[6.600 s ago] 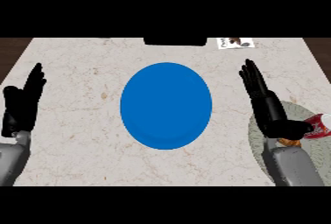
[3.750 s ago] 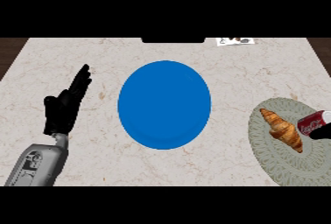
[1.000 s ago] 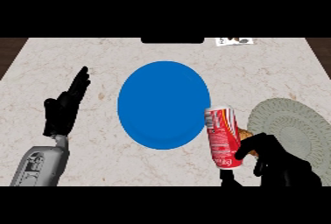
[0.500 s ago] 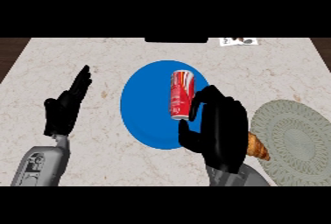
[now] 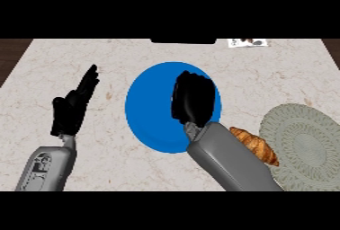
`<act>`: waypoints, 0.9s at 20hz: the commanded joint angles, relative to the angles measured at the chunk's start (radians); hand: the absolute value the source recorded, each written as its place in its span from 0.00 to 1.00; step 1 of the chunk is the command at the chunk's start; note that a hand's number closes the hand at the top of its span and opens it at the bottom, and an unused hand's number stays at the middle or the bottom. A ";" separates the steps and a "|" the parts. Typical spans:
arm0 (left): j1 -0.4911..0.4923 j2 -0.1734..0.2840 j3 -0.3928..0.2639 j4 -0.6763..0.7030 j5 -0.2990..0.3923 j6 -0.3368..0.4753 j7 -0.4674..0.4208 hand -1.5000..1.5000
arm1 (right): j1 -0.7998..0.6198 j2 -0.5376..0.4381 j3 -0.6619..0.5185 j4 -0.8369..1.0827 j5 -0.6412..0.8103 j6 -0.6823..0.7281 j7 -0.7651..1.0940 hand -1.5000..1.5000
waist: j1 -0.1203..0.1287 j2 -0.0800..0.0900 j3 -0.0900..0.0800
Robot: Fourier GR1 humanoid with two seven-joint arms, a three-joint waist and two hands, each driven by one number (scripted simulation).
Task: Pick the can from the placemat and place it in the plate
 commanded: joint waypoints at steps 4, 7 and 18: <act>-0.038 -0.003 -0.008 0.020 -0.003 -0.017 0.005 0.50 | -0.086 0.005 0.004 0.283 -0.228 -0.224 0.085 0.00 | 0.034 0.008 0.001; -0.070 0.016 0.017 0.033 0.000 -0.018 0.021 0.50 | -0.090 0.005 0.010 0.342 -0.313 -0.366 -0.012 0.00 | 0.027 0.007 0.001; -0.015 -0.004 0.013 0.022 -0.008 -0.004 -0.026 0.50 | -0.113 0.005 -0.014 0.347 -0.466 -0.760 -0.226 0.00 | -0.001 -0.001 0.001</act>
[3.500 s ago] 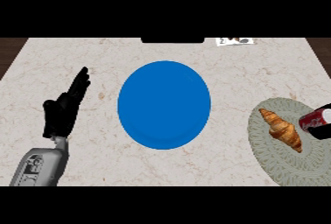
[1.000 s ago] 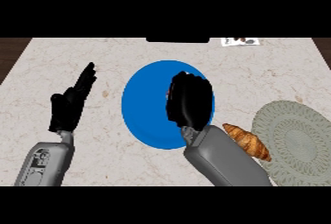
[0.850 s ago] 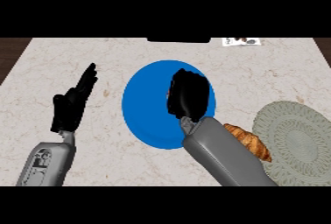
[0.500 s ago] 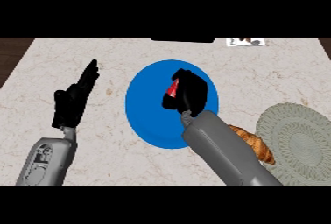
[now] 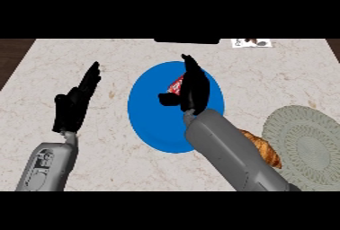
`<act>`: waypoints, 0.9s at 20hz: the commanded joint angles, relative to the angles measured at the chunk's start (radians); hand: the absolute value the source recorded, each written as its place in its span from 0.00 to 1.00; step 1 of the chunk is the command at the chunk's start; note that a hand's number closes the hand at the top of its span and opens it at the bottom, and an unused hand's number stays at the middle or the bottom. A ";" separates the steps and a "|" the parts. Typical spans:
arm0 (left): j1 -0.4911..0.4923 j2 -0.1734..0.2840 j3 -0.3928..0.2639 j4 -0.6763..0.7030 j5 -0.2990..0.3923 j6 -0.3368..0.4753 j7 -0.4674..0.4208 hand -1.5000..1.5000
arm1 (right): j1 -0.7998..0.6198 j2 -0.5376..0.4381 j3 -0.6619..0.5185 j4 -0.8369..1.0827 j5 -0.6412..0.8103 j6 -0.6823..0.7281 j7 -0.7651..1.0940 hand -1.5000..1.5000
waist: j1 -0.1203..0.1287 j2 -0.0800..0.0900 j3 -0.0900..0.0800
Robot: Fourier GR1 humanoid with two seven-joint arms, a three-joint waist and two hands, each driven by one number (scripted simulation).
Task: Pick the can from the placemat and place it in the plate
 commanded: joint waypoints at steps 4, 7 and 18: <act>0.012 0.027 0.036 -0.031 0.014 0.002 0.057 0.50 | 0.053 0.003 -0.069 -0.120 0.006 -0.273 0.002 0.00 | -0.046 -0.016 0.000; 0.094 0.028 0.056 -0.012 0.028 -0.005 -0.038 0.50 | 0.195 -0.031 -0.085 -0.247 0.081 -0.294 0.030 0.00 | -0.079 -0.024 -0.002; 0.109 0.009 0.026 -0.075 0.006 -0.001 0.028 0.50 | 0.754 -0.307 -0.091 -0.875 0.012 -0.179 -0.066 0.00 | -0.065 -0.015 0.000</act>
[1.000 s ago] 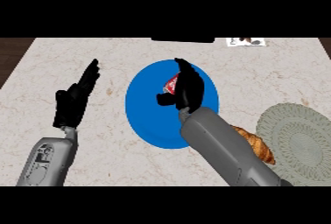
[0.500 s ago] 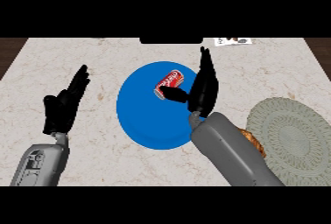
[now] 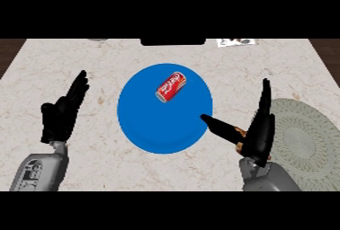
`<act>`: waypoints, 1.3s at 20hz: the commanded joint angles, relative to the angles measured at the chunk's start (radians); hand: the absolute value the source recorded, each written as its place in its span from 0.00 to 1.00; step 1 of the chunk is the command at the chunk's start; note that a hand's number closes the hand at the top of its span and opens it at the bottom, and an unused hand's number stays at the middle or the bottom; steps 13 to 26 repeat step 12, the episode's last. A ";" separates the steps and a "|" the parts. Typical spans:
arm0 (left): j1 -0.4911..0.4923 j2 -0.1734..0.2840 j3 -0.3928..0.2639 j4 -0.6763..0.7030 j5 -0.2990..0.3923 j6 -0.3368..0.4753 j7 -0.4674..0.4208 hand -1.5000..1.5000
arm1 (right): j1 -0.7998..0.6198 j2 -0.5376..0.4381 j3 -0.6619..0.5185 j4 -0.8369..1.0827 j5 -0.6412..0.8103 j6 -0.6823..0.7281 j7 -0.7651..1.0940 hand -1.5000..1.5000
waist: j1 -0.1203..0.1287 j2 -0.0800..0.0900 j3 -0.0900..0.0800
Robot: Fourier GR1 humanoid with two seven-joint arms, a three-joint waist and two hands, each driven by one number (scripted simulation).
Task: Pick the can from the placemat and place it in the plate
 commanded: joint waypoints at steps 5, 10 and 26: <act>0.026 -0.018 -0.010 -0.016 -0.018 -0.001 -0.013 0.50 | 0.309 -0.190 -0.061 -0.281 -0.191 0.019 -0.173 0.00 | 0.018 0.007 0.001; -0.060 0.008 0.041 0.105 -0.001 -0.024 -0.056 0.50 | 0.443 -0.190 -0.065 -0.257 -0.352 -0.035 -0.409 0.00 | 0.015 0.008 0.001; -0.041 0.014 0.055 0.073 0.022 -0.051 -0.063 0.50 | 0.434 -0.148 -0.085 -0.248 -0.341 0.015 -0.427 0.00 | 0.020 0.007 0.001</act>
